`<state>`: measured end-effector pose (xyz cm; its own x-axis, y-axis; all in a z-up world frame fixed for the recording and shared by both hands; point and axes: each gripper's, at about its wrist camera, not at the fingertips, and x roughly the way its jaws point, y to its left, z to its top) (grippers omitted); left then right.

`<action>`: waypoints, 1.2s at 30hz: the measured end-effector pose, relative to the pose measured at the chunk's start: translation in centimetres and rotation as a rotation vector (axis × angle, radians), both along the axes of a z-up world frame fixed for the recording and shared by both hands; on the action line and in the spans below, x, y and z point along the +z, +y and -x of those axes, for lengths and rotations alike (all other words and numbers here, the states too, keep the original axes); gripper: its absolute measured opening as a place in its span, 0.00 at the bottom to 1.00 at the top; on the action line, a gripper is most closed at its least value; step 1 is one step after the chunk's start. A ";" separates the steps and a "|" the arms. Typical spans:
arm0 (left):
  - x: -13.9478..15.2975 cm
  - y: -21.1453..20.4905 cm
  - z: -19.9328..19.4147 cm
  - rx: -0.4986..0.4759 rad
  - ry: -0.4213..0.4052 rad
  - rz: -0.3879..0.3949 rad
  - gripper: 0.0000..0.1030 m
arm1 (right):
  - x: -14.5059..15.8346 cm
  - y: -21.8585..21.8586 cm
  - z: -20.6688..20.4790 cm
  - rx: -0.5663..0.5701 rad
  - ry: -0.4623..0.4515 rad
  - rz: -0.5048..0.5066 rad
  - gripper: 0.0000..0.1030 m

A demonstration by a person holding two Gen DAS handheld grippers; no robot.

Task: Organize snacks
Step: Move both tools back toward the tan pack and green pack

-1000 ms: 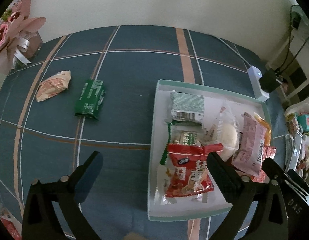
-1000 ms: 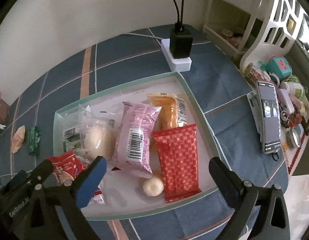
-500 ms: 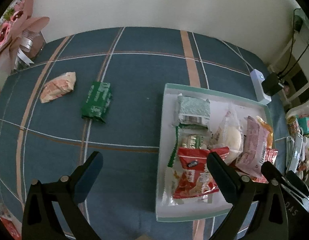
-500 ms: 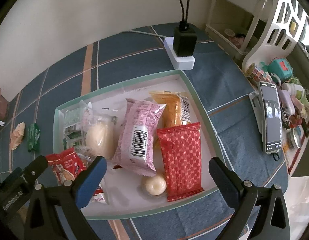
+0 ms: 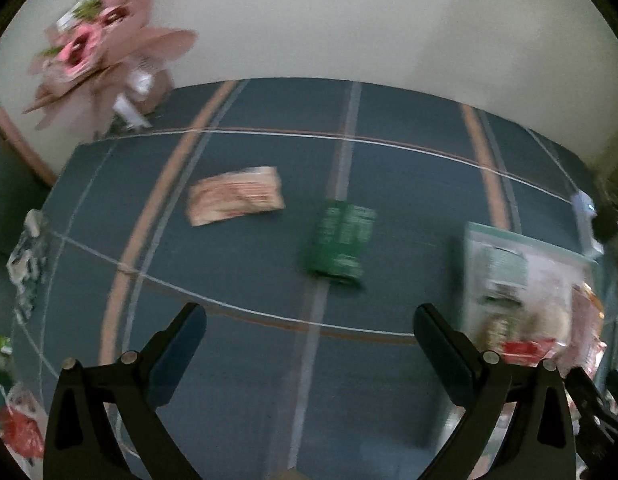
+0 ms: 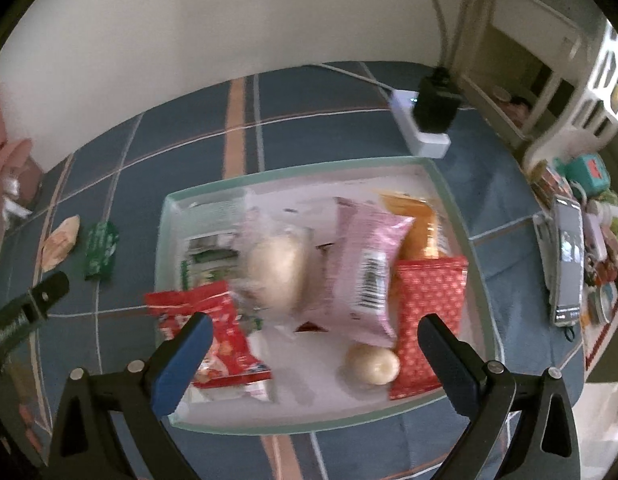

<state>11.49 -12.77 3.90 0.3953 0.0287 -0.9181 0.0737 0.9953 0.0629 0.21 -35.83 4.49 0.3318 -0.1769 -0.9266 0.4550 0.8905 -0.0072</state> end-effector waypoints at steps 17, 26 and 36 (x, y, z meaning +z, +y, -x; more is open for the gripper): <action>0.0 9.9 -2.3 0.189 0.001 0.019 1.00 | -0.8 8.4 -3.7 0.160 0.012 -0.016 1.00; -0.5 12.8 -5.1 0.235 0.012 0.097 1.00 | -0.9 11.5 -7.4 0.224 0.009 -0.010 1.00; -2.3 12.8 -8.5 0.239 0.014 0.120 1.00 | -2.1 15.0 -13.1 0.272 -0.030 -0.030 1.00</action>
<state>20.03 0.03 1.58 0.3781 0.0103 -0.9257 -0.1640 0.9849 -0.0560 13.34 -20.86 2.37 0.3909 -0.0506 -0.9190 0.1991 0.9795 0.0308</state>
